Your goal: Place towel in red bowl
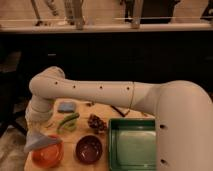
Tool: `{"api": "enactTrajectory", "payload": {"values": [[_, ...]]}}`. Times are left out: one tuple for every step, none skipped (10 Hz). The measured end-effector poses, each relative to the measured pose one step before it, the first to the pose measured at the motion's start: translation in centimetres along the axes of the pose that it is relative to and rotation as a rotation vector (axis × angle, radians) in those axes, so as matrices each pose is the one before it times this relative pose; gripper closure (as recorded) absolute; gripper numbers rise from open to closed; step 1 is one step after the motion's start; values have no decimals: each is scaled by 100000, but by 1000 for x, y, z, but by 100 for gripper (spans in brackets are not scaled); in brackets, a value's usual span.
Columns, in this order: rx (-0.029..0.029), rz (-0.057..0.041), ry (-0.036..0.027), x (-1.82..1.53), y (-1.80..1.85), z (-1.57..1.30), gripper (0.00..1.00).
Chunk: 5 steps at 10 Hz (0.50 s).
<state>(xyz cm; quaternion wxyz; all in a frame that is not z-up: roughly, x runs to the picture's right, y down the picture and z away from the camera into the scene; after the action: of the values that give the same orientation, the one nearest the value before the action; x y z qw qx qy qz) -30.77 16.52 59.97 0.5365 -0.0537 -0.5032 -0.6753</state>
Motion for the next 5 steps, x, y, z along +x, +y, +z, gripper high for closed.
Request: {"api": "enactTrajectory", "payload": {"values": [[354,-91,-1041,-186,-449,464,100],[587,136,-1525,-234,-496,629,100],[872,706,-1370,-161,-312,713,100],[1065,933,-1332,-143,-40,704,100],[1161,1104,-1045,-128,134,447,100]]}}
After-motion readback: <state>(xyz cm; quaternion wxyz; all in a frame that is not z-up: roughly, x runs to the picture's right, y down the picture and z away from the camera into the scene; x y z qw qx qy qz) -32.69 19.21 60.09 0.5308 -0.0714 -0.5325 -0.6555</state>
